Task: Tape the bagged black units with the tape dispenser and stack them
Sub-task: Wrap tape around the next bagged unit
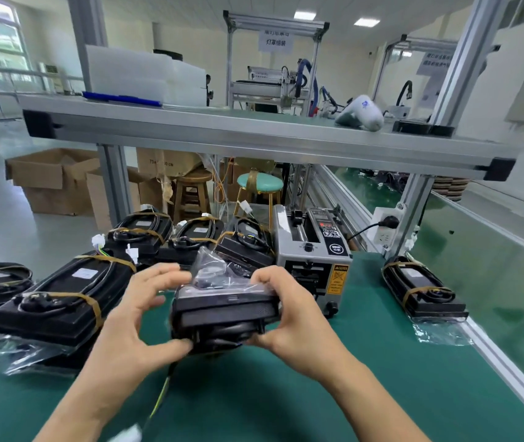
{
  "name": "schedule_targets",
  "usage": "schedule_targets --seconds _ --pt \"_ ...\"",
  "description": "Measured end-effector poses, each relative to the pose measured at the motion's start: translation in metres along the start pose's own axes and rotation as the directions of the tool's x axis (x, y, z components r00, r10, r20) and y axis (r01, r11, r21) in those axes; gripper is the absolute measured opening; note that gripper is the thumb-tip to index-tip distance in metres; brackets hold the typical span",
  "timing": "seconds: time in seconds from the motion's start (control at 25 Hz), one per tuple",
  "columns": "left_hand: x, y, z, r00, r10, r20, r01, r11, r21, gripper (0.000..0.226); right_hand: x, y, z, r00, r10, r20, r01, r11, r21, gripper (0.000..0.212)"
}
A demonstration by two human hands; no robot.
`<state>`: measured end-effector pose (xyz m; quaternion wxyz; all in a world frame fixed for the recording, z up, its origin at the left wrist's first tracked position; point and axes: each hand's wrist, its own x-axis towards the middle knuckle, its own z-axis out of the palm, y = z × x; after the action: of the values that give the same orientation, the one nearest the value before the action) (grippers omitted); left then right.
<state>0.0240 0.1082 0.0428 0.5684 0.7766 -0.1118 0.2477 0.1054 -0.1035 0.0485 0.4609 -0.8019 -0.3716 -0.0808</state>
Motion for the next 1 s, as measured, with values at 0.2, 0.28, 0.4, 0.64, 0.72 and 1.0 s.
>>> schedule_targets --seconds 0.2,0.28,0.4,0.64,0.72,1.0 --pt "0.003 0.01 0.011 0.976 0.137 0.167 -0.174 0.958 0.228 0.079 0.004 0.003 0.009 0.999 0.01 0.046 -0.01 1.0 -0.001 0.061" --pt "0.003 0.008 0.01 0.981 0.076 0.181 -0.103 0.983 0.15 0.074 0.004 0.003 0.002 0.989 0.06 0.132 -0.064 0.998 0.026 0.059" --pt "0.003 0.004 0.007 0.992 0.007 0.128 -0.017 0.997 0.076 0.059 0.005 0.0 -0.017 0.928 0.128 0.35 -0.211 0.955 0.208 0.043" --pt "-0.001 0.005 0.014 0.988 -0.004 0.153 0.003 1.0 0.008 0.071 0.021 -0.012 -0.011 0.94 0.309 0.147 -0.34 0.889 0.308 0.027" --pt "0.0 0.004 0.015 0.976 0.002 0.218 -0.012 0.999 0.044 0.078 0.028 -0.015 -0.006 0.86 0.479 0.178 -0.51 0.787 0.347 0.022" --pt "0.006 -0.003 0.009 0.985 0.042 0.166 -0.067 0.987 0.144 0.067 0.017 0.023 0.01 0.582 0.775 0.246 -0.635 0.245 0.732 0.012"
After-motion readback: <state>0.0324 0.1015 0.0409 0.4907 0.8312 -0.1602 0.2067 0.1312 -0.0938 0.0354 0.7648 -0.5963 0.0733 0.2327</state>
